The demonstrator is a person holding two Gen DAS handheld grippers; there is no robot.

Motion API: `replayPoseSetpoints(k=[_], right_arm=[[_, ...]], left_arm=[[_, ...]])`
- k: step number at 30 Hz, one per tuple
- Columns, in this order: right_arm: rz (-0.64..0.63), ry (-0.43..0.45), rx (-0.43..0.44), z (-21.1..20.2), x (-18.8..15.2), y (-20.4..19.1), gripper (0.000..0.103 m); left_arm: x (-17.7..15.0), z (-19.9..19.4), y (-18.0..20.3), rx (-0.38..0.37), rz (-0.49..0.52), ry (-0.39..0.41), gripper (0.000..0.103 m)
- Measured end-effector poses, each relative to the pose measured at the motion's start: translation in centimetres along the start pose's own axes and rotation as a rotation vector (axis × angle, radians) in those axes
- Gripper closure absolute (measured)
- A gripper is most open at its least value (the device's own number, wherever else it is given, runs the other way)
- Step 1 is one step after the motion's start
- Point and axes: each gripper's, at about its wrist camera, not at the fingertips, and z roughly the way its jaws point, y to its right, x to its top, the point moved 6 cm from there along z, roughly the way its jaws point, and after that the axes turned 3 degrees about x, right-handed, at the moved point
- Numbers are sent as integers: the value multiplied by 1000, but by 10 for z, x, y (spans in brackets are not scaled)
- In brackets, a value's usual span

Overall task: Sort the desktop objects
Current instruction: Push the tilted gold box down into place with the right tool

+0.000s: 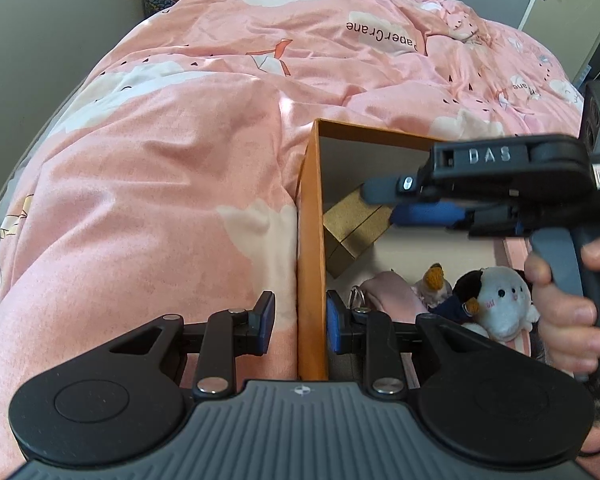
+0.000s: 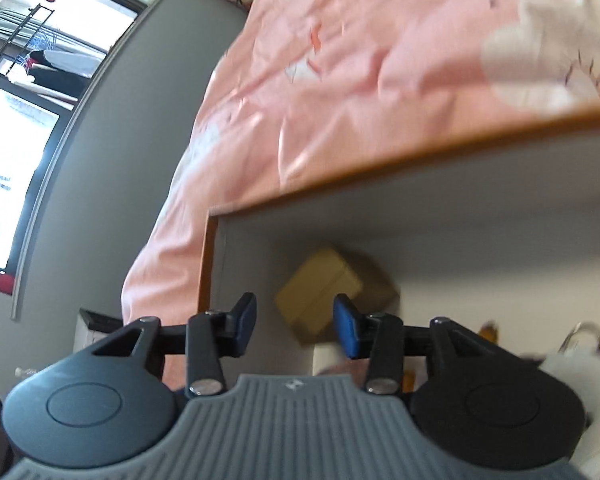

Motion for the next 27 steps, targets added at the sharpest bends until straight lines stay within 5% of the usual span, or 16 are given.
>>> replayPoseSetpoints(k=[5,10,20,27], right_arm=[[-110,56,-119,6,16,-1,53],[-147,-29,-83,24,12,9,61],[-450,-130,-58,30,-2,-6,65],[-508,-138,-129,37,5,-16,68]], left_arm=[[0,3,0,-2,0,-7,73],[-2,5,1,-10,3,-13,74],[-3,8,3,-19,8,-21,75],[-3,6,3,-19,8,-23,76]])
